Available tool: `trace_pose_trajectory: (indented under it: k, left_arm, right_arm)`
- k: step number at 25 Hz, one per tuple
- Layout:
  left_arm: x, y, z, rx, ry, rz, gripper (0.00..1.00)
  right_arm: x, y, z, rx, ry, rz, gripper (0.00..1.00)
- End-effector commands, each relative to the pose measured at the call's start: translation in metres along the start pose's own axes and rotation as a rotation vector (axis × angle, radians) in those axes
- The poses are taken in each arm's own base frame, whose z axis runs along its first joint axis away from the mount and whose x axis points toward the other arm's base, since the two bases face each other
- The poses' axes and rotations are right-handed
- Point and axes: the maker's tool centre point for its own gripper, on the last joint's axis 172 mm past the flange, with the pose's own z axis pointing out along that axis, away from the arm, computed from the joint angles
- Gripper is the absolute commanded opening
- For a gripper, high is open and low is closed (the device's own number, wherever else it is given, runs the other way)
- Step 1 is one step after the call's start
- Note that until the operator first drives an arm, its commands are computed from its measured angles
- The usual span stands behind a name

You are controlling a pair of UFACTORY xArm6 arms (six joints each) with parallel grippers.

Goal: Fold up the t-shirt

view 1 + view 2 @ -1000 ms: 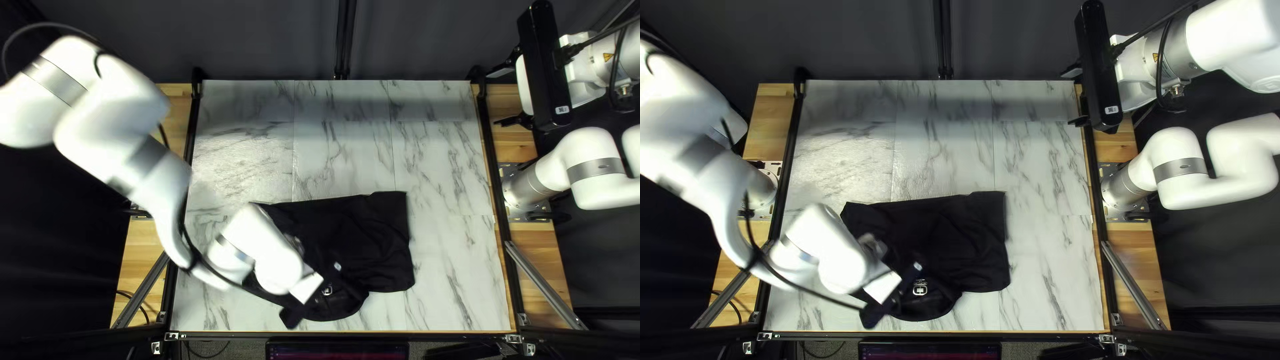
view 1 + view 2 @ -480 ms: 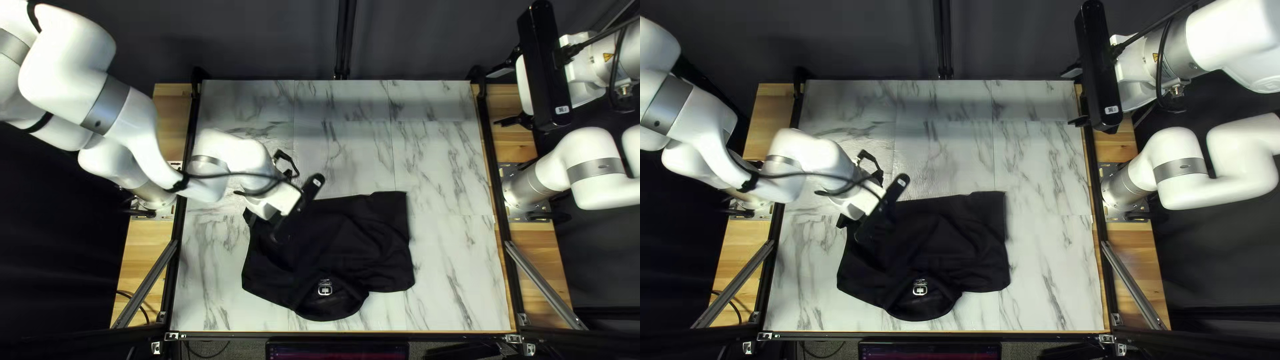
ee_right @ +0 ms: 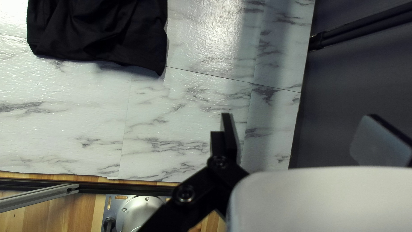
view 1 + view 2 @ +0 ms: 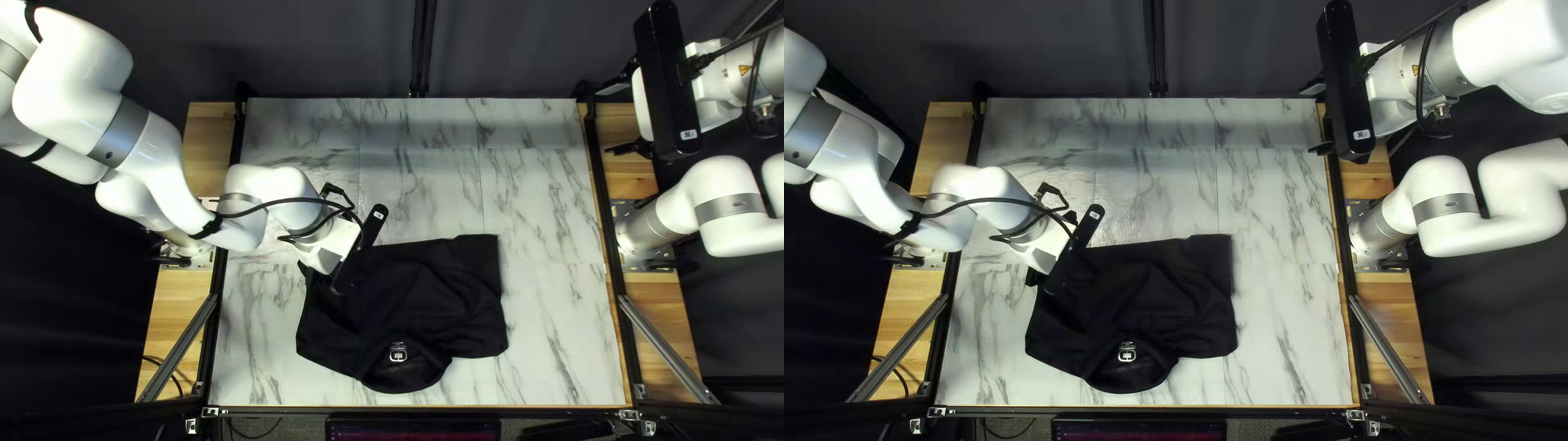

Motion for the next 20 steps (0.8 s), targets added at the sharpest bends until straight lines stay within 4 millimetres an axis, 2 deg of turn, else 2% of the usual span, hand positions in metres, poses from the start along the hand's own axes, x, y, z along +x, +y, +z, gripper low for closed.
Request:
trace_pose_trajectory:
  k: [1, 7, 17, 20]
  left_arm:
    - [0.016, -0.008, 0.006, 0.011, -0.007, -0.080, 1.00]
    - [0.024, -0.023, 0.018, -0.002, 0.056, -0.242, 1.00]
    - [0.022, -0.022, 0.018, -0.012, 0.078, -0.275, 1.00]
    - [0.035, -0.012, 0.025, -0.012, 0.055, -0.276, 1.00]
  right_arm:
    - [0.000, 0.000, 0.000, 0.000, 0.000, 0.000, 1.00]
    - [0.000, 0.000, 0.000, 0.000, 0.000, 0.000, 1.00]
    - [0.000, 0.000, 0.000, 0.000, 0.000, 0.000, 1.00]
    - [0.000, 0.000, 0.000, 0.000, 0.000, 0.000, 1.00]
